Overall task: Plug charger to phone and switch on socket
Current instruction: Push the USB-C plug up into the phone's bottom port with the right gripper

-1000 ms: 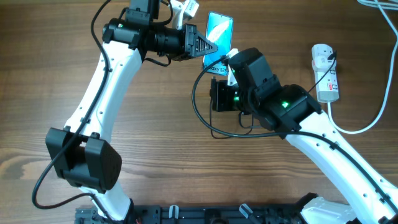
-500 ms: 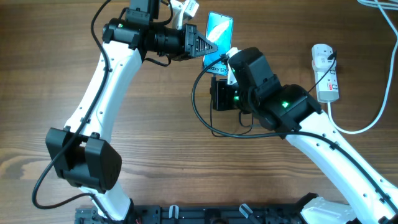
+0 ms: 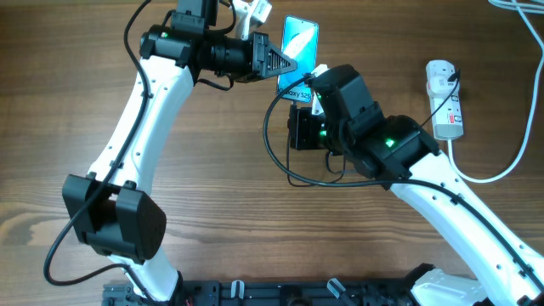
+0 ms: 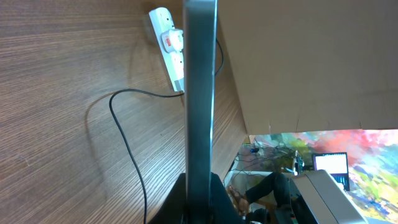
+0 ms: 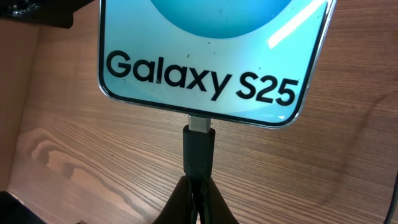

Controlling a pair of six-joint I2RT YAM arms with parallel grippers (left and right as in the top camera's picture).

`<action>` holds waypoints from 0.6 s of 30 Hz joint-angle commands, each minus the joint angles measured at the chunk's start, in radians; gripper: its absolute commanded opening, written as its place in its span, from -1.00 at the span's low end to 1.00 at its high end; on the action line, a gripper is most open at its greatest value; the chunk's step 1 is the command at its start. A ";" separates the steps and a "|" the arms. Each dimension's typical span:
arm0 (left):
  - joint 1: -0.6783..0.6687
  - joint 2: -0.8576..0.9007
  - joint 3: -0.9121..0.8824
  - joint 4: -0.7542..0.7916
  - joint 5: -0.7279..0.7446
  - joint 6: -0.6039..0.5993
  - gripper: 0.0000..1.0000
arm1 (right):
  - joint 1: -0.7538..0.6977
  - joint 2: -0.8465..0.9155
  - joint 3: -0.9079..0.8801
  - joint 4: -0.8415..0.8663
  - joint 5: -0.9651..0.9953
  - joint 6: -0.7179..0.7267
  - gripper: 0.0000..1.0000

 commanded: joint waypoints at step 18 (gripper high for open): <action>-0.006 -0.036 0.006 0.004 0.051 0.028 -0.92 | -0.011 0.009 0.010 0.000 -0.036 0.040 -0.92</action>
